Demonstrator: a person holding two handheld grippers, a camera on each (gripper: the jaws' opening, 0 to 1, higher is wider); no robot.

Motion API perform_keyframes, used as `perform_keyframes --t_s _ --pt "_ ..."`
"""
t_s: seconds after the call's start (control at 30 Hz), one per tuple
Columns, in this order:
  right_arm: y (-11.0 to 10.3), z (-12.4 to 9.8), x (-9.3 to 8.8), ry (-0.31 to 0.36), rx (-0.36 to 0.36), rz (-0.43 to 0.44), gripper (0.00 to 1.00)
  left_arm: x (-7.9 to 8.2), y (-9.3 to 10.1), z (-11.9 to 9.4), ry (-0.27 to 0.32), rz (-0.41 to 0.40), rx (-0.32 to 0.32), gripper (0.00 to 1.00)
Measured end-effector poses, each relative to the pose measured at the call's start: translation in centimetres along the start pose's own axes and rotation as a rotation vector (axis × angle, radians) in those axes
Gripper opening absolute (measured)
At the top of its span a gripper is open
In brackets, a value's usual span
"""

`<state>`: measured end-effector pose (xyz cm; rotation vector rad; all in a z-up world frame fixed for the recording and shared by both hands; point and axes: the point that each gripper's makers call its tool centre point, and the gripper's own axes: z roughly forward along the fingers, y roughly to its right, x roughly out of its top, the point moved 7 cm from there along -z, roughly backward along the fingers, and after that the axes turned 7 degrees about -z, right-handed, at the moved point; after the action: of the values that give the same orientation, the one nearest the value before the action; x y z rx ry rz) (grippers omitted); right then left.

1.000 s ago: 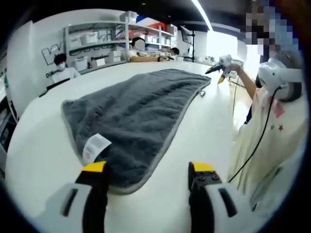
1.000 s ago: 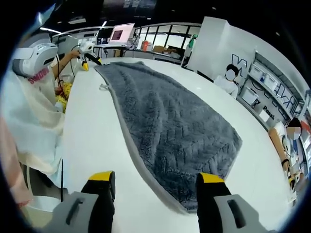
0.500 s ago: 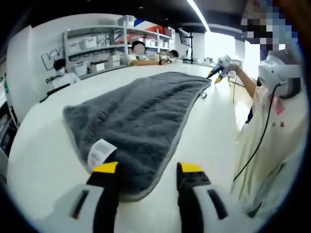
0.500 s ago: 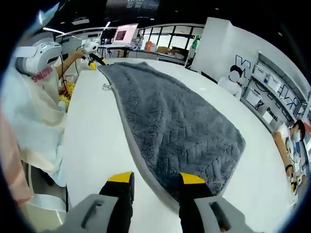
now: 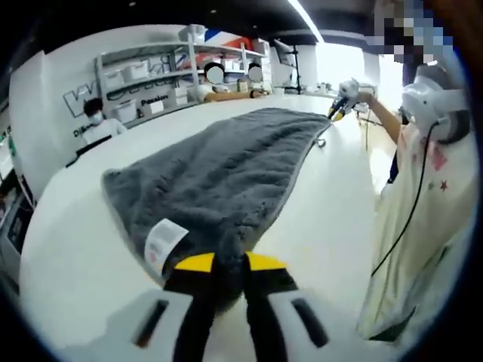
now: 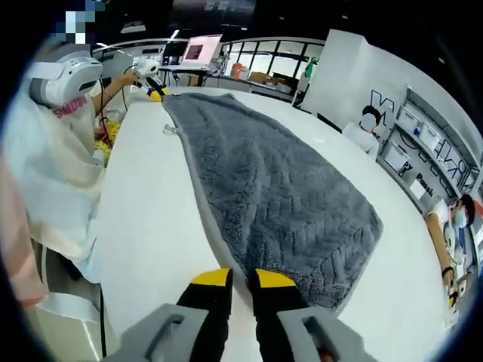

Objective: Fold the towel on the table until its edges align and the towel forms a compact rectangular stack.

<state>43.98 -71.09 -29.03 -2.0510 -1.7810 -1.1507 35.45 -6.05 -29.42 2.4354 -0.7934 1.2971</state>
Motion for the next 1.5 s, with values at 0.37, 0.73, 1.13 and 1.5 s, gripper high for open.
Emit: perform_keyframes --t_s 0.37,0.73,1.13,1.5 --pt "-0.4 -0.2 0.1 -0.017 -0.009 -0.062 0.04 0.3 -0.2 0.3 -0.042 -0.01 0.02 0.07" --pt "-0.7 -0.8 0.7 0.02 -0.005 -0.077 0.03 0.3 0.3 -0.2 -0.079 -0.002 0.021 0.06" --pt "-1.5 -1.6 1.0 0.009 0.038 -0.071 0.02 0.0 0.9 -1.4 -0.124 -0.021 -0.007 0.06" --pt "-2.5 -2.3 1.4 -0.015 0.076 -0.067 0.02 -0.5 1.9 -2.8 -0.168 -0.014 -0.031 0.06"
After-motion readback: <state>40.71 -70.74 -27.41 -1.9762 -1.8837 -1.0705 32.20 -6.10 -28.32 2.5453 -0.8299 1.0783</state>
